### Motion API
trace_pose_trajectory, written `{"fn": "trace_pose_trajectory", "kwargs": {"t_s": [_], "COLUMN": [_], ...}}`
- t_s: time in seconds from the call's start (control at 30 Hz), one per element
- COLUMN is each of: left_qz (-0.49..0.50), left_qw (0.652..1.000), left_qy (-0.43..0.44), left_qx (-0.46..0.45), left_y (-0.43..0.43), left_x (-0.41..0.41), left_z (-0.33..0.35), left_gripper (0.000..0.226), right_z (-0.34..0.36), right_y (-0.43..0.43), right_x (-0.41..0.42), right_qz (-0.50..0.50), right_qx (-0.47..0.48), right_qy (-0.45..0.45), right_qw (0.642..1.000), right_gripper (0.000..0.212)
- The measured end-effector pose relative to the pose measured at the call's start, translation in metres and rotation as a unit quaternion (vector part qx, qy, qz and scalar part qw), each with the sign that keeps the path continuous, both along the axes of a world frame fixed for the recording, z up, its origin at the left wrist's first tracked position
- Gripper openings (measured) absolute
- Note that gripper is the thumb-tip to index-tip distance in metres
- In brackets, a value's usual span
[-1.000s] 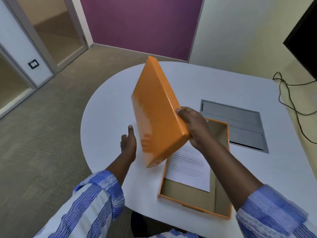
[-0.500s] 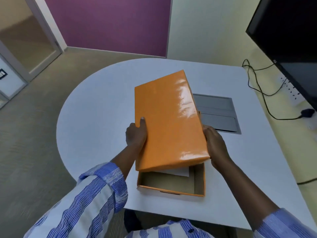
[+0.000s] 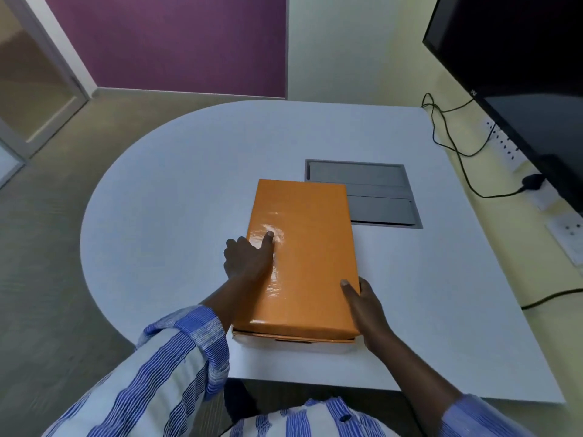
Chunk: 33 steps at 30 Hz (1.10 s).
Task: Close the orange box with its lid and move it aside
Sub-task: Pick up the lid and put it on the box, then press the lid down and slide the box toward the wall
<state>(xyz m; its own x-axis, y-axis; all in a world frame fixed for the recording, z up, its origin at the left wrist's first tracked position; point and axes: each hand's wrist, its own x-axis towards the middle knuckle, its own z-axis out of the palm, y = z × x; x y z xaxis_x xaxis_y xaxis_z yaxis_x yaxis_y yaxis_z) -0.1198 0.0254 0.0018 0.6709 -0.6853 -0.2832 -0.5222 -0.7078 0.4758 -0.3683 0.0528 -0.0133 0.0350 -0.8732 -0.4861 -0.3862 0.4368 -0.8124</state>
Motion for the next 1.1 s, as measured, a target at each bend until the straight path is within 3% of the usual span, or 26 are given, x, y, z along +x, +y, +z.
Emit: {"fn": "trace_pose_trajectory", "kwargs": {"t_s": [0.53,0.77,1.1], "left_qz": [-0.02,-0.031,-0.11], "left_qw": [0.999,0.997,0.964], "left_qy": [0.009,0.067,0.205], "left_qx": [0.025,0.032,0.132], "left_y": [0.03,0.057,0.089], "left_x": [-0.007,0.0,0.013], "left_z": [-0.002,-0.007,0.002], "left_gripper": [0.084,0.093,0.124], "right_z": [-0.003,-0.004,0.016], "right_y": [-0.003,0.001,0.02], "right_x": [0.001,-0.002,-0.003], "right_qz": [0.008,0.029,0.083], "right_qx": [0.02,0.025,0.113], "right_qy": [0.015,0.026,0.076], "right_qw": [1.0,0.999,0.987], "right_gripper": [0.068,0.072,0.121]}}
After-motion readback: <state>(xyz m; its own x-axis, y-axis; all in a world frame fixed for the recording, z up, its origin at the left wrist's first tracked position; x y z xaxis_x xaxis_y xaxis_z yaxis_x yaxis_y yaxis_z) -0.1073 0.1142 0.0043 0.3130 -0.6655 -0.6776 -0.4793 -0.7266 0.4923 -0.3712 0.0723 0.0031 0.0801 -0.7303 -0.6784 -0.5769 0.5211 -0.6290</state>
